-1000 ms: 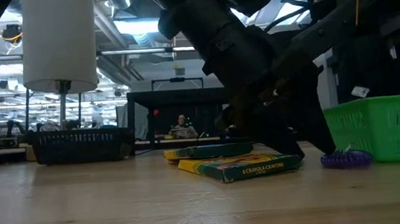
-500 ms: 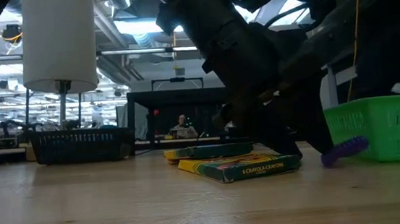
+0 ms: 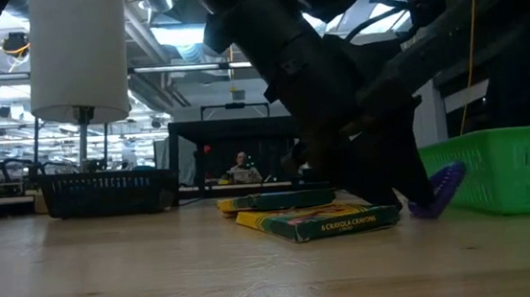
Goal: Pick & Place Office Desk Supplies
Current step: Put the purple spring keychain into the red bin
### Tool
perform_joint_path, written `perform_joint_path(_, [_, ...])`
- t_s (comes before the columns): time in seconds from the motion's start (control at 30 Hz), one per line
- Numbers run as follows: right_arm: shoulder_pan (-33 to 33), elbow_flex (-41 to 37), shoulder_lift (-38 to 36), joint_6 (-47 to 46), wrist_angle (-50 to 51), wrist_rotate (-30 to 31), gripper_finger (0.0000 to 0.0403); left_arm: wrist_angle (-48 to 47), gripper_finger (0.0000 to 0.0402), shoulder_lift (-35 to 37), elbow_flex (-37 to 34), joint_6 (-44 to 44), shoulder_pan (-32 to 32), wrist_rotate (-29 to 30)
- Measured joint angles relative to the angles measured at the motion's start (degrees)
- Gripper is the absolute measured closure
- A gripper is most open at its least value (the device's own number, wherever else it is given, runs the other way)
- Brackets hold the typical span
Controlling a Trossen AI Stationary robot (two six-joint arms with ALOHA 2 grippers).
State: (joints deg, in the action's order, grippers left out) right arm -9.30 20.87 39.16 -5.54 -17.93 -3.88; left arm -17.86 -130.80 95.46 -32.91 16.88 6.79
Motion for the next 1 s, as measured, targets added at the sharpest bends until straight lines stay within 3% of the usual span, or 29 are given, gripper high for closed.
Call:
perform_joint_path(0.17, [0.0, 0.01, 0.0, 0.0, 0.09, 0.0, 0.019, 0.62, 0.0216, -0.11, 0.03, 2.66, -0.05, 0.85])
perform_joint_path(0.3, [0.0, 0.01, 0.0, 0.0, 0.08, 0.0, 0.019, -2.15, 0.0231, -0.66, 0.07, 2.26, -0.66, 0.1])
perform_joint_path(0.4, [0.0, 0.01, 0.0, 0.0, 0.09, 0.0, 0.019, -3.46, 0.0269, -0.64, 0.07, 2.25, -0.68, -0.58])
perform_joint_path(0.6, [0.0, 0.01, 0.0, 0.0, 0.09, 0.0, 0.019, -1.28, 0.0386, -0.63, 0.07, 4.61, -0.66, -2.2])
perform_joint_path(1.0, [0.02, 0.01, 0.02, -0.08, 1.07, 0.0, 0.019, -1.82, 0.0398, 2.98, -0.18, 10.94, -0.44, -4.42])
